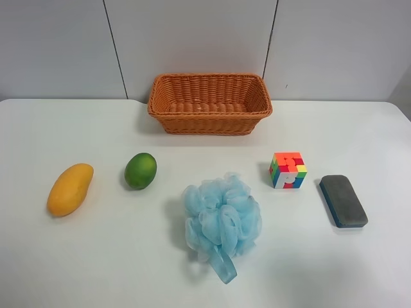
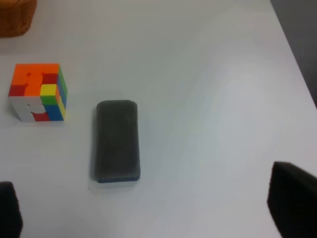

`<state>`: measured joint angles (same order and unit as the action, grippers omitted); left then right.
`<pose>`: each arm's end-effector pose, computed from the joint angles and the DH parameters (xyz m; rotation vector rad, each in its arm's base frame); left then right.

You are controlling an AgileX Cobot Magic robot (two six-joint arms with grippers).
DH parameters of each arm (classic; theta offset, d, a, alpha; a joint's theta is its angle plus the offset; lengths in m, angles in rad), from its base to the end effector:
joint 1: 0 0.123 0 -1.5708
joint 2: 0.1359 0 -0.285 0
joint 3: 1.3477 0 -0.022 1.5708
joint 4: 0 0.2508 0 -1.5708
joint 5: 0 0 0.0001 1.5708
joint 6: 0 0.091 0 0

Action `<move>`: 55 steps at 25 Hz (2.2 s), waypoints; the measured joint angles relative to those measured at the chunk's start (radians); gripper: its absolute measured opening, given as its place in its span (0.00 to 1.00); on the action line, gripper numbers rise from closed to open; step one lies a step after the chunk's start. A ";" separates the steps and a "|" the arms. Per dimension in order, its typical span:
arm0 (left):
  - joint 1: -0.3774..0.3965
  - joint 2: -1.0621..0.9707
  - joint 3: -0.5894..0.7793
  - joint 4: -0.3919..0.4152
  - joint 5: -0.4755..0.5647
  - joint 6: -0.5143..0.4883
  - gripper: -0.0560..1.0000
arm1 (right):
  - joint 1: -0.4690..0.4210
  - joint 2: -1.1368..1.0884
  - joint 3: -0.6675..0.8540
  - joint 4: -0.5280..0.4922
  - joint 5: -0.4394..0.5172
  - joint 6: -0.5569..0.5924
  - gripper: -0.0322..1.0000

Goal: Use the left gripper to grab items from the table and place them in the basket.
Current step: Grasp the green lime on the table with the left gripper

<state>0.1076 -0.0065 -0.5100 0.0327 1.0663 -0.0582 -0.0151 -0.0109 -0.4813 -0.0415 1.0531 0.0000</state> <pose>-0.0075 0.0018 0.2796 -0.1703 2.0265 0.0701 -0.0041 -0.0032 0.2727 0.0170 2.0442 -0.0591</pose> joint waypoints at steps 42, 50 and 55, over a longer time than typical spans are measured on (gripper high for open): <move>-0.489 1.487 -0.519 -0.109 -0.397 0.058 0.99 | 0.000 0.000 0.000 0.000 0.000 0.000 0.99; -0.556 1.725 -0.519 -0.178 -0.554 0.109 0.99 | 0.000 0.000 0.000 0.000 0.000 0.000 0.99; -0.560 1.817 -0.520 -0.199 -0.655 0.139 0.99 | 0.000 0.000 0.000 0.000 0.000 0.000 0.99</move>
<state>-0.4529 1.8110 -1.0301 -0.1662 0.4110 0.0808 -0.0151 -0.0109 -0.4813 -0.0415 1.0531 0.0000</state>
